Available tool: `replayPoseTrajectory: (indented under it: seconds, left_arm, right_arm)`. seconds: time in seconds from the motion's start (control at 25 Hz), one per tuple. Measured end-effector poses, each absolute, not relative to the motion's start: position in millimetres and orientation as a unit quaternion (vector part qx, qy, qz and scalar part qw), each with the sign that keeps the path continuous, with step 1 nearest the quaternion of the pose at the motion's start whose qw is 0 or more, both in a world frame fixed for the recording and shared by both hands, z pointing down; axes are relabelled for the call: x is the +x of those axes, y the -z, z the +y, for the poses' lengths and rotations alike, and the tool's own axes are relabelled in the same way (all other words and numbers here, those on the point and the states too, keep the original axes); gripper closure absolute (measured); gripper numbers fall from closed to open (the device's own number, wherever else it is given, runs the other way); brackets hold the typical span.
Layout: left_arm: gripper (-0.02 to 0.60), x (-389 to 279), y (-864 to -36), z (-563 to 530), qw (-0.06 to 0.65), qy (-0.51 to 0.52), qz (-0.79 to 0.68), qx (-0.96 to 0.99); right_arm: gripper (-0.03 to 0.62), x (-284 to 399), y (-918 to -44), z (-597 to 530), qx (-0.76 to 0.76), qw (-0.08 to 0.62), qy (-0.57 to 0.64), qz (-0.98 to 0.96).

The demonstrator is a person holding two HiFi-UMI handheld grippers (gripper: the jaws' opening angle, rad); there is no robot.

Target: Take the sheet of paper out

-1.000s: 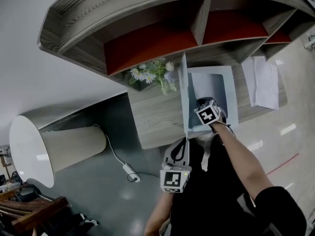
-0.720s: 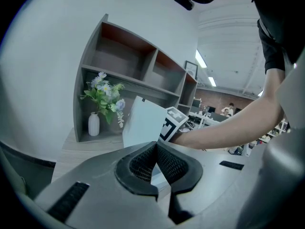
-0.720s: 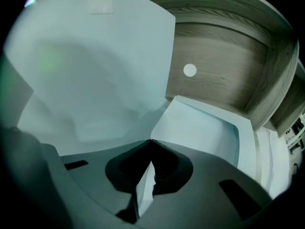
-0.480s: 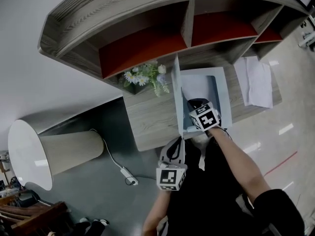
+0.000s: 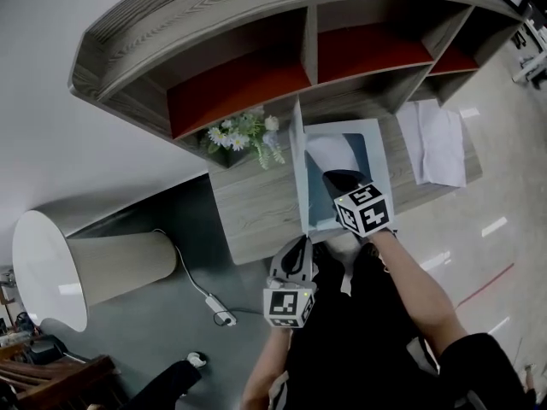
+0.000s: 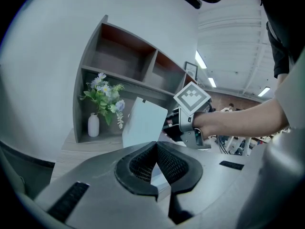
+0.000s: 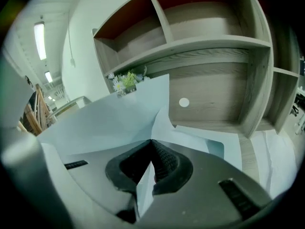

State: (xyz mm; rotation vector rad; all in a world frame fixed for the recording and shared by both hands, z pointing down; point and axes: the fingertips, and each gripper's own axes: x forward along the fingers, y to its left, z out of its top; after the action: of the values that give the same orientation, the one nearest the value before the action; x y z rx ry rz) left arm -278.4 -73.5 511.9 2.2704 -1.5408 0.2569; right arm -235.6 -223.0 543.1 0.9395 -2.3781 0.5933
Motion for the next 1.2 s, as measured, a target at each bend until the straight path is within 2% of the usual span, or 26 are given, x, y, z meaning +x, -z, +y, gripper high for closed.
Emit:
replayPoseTrajectory:
  seconds: [0.48,1.2]
  left_arm:
    - [0.569,-258.7,-512.4,-74.8,0.184,-0.100,-0.574,0.792]
    - [0.569,-197.8,-483.3,-61.3,0.162,-0.079,-0.651,0.737]
  right_arm:
    - [0.580,-185.1,-473.7,-204.8,0.342,0.185,-0.208,-0.897]
    - [0.580,-59.5,-403.7,-168.3,0.313,0.112,-0.181,-0.925]
